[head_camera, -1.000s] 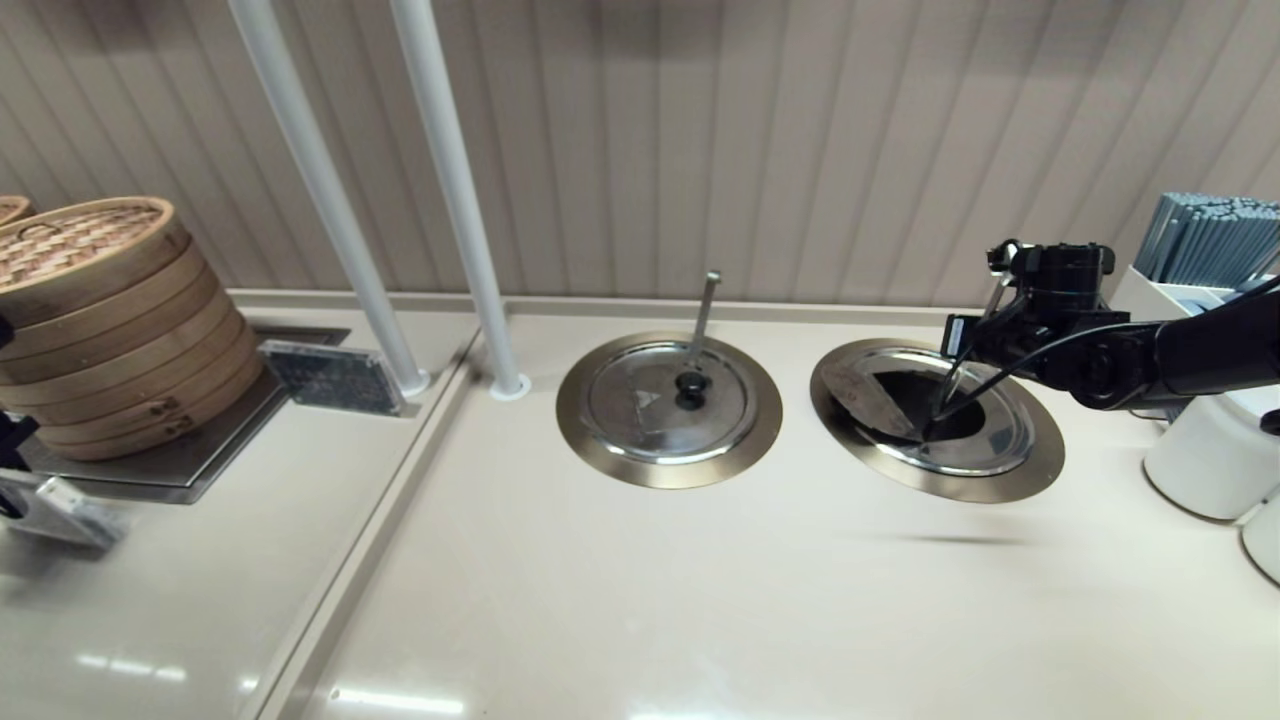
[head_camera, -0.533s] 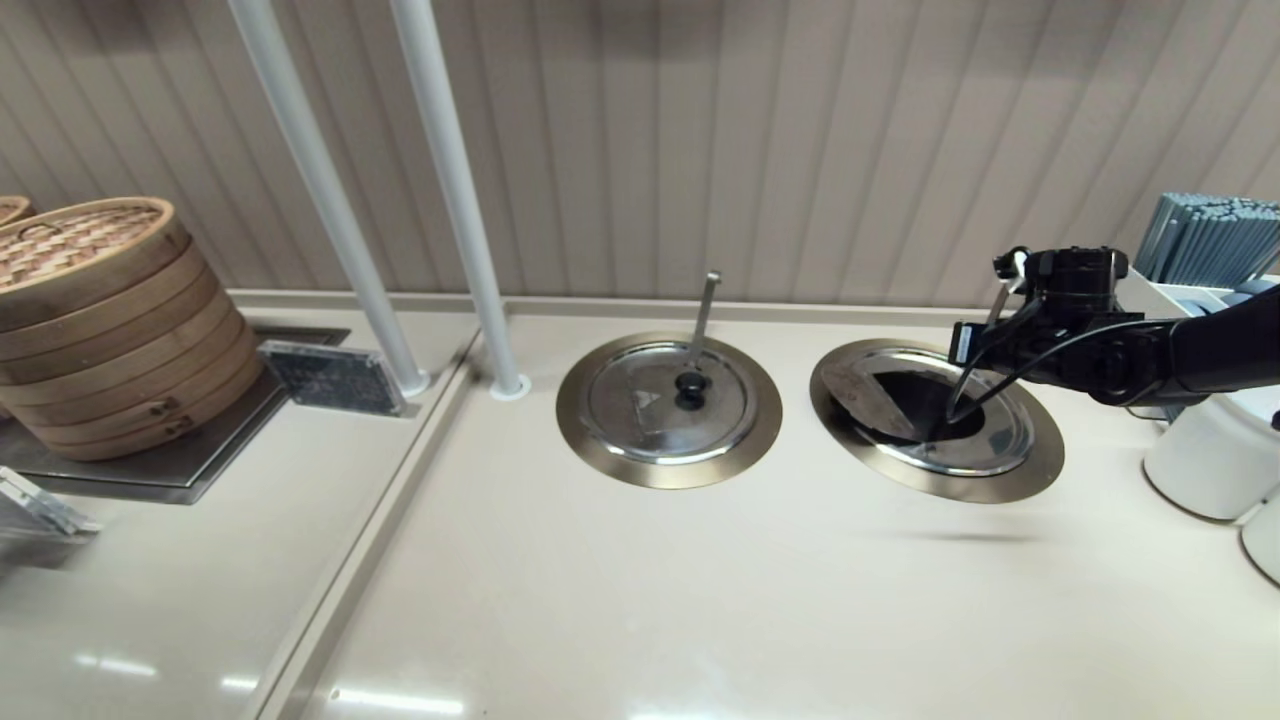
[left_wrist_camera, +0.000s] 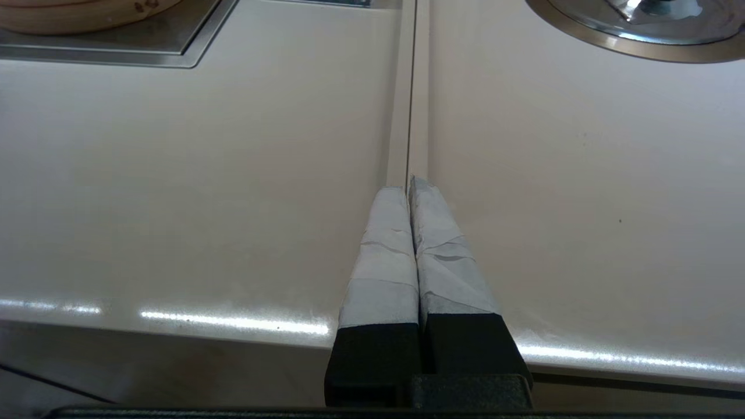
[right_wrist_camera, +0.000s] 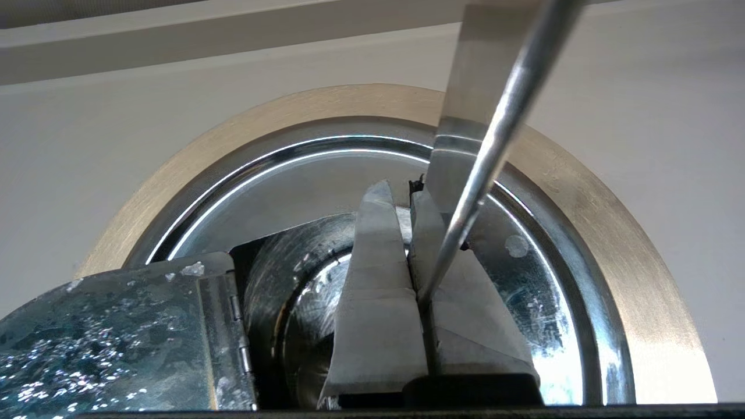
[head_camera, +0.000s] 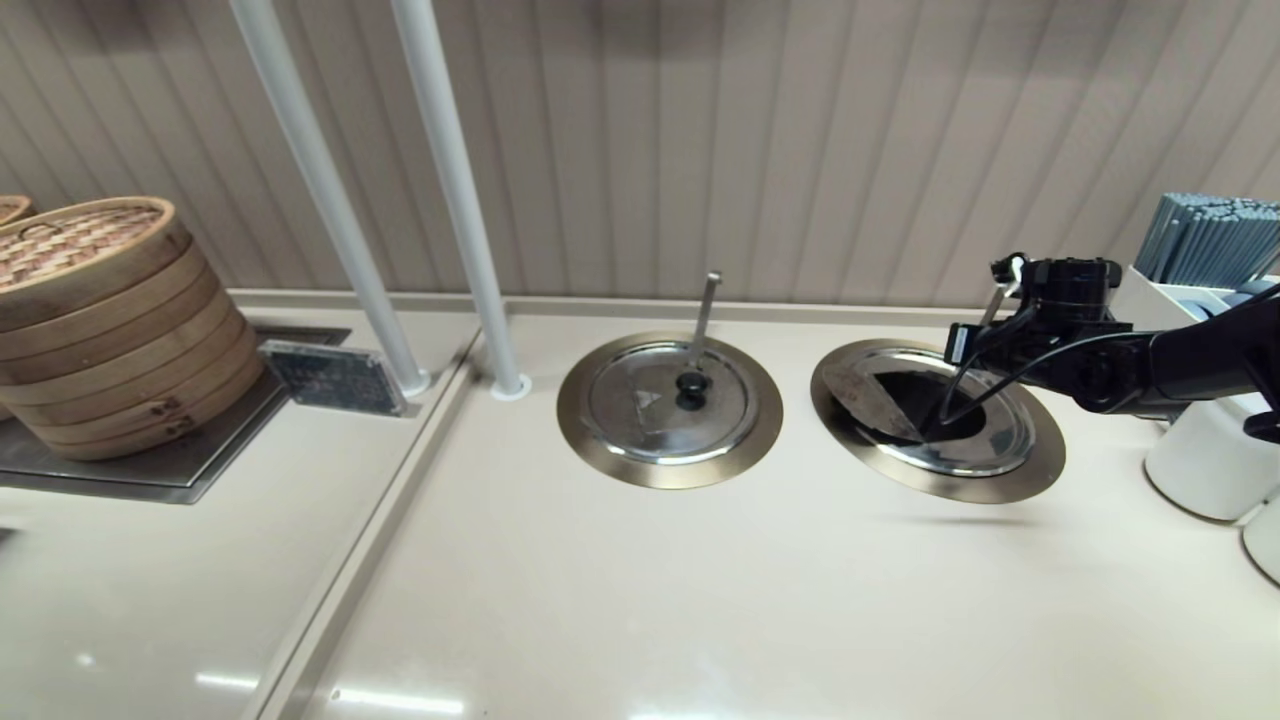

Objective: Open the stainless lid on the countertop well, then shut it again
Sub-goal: Stir with a spoon

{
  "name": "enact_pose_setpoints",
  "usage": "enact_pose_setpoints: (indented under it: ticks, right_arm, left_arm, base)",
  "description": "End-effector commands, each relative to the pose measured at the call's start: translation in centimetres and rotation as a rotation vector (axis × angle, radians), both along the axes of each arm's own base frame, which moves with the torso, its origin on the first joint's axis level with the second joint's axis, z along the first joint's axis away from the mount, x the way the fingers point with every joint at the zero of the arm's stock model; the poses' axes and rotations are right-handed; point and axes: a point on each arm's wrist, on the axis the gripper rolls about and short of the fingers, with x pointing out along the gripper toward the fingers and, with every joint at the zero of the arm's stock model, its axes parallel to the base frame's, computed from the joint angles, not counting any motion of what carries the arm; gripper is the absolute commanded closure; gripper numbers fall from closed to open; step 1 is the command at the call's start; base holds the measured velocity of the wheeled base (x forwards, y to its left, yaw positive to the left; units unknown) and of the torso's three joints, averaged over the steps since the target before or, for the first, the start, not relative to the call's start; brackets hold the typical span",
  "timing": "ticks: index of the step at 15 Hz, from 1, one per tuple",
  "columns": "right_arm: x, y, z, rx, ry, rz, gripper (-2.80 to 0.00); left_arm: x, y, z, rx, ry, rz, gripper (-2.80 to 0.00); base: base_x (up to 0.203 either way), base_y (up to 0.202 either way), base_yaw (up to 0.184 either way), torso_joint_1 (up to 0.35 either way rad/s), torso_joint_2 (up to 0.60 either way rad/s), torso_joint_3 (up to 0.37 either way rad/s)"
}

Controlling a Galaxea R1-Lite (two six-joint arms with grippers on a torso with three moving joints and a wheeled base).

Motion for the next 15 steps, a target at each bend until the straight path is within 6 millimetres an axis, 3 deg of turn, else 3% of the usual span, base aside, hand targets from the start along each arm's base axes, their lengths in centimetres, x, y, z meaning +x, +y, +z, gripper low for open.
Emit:
enact_pose_setpoints:
  ticks: [1,11,13,15]
  right_arm:
    - [0.3,0.2,-0.6,-0.005,0.005,-0.006,-2.80]
    - [1.3,0.4,-1.1,-0.032,-0.046,-0.086,-2.80]
    - [0.7,0.5,-0.4,-0.042,-0.048,-0.091,-2.80]
    - [-1.1,1.2,1.4,-0.054,-0.033,-0.075,-2.80]
  left_arm:
    - [0.0,0.0,0.0,0.000,0.001,0.000,0.00]
    - [0.0,0.0,0.0,0.000,0.001,0.000,0.00]
    - [0.0,0.0,0.0,0.000,0.001,0.000,0.00]
    - [0.0,0.0,0.0,0.000,0.001,0.000,0.00]
  base:
    - [0.000,0.000,0.000,0.000,0.00,0.000]
    - [0.000,0.000,0.000,0.000,0.00,0.000]
    - [0.000,0.000,0.000,0.000,0.00,0.000]
    - [0.000,0.000,0.000,0.000,0.00,0.000]
